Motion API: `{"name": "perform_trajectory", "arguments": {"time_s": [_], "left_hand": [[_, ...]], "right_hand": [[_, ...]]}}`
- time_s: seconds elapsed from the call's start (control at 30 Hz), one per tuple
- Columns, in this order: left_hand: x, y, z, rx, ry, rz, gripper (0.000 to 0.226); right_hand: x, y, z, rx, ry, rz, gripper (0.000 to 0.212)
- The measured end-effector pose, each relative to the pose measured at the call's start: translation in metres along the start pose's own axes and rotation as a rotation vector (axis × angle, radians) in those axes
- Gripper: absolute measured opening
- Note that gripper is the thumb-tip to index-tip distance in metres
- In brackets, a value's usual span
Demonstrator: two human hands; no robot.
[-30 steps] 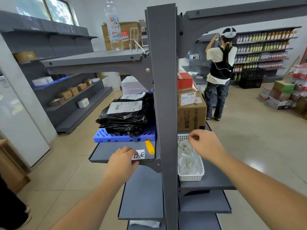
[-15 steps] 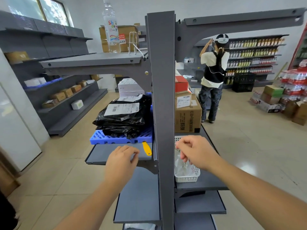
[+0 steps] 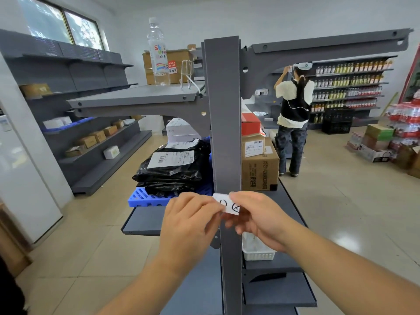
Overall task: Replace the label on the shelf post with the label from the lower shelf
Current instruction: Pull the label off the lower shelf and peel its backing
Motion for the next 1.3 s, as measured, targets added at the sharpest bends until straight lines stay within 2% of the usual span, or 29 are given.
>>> {"name": "perform_trajectory", "arguments": {"time_s": [0.07,0.13,0.23,0.3,0.4,0.47,0.57,0.77,0.93,1.3], "left_hand": [[0.002,-0.001,-0.004,0.011,0.014,0.012,0.019],[0.003,-0.003,-0.006,0.006,0.048,0.036,0.010],[0.001,-0.007,-0.010,-0.047,0.154,0.087,0.012],[-0.003,-0.012,-0.011,-0.194,0.317,0.096,0.011],[-0.005,-0.023,-0.005,-0.555,0.583,0.090,0.017],[-0.004,-0.030,-0.003,-0.667,0.697,0.133,0.020],[-0.006,-0.037,-0.003,-0.705,0.763,0.168,0.016],[-0.011,-0.046,-0.014,-0.745,0.838,0.146,0.017],[-0.017,-0.052,-0.017,-0.758,0.880,0.175,0.012],[-0.024,-0.060,-0.020,-0.691,1.034,0.333,0.024]], "right_hand": [[0.000,0.000,0.006,-0.080,0.087,-0.028,0.023],[-0.001,0.002,0.010,-0.132,0.214,-0.080,0.022],[-0.004,0.005,0.016,-0.200,0.350,-0.132,0.023],[-0.007,0.006,0.021,-0.227,0.413,-0.141,0.022],[-0.009,0.009,0.028,-0.258,0.496,-0.133,0.022],[-0.009,0.010,0.033,-0.281,0.535,-0.116,0.022],[-0.010,0.011,0.039,-0.310,0.585,-0.108,0.020],[-0.011,0.014,0.048,-0.351,0.439,-0.162,0.016],[-0.013,0.017,0.057,-0.348,0.453,-0.167,0.018],[-0.014,0.023,0.079,-0.349,0.686,-0.092,0.013]]}}
Point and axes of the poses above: each hand's wrist, its own y-axis away from the middle knuckle, its own x-axis out of the palm, z = x × y, the point moved 3 cm from there along -y, towards the middle knuckle, and after that the axes turned 9 degrees about z, right-handed, at the moved point
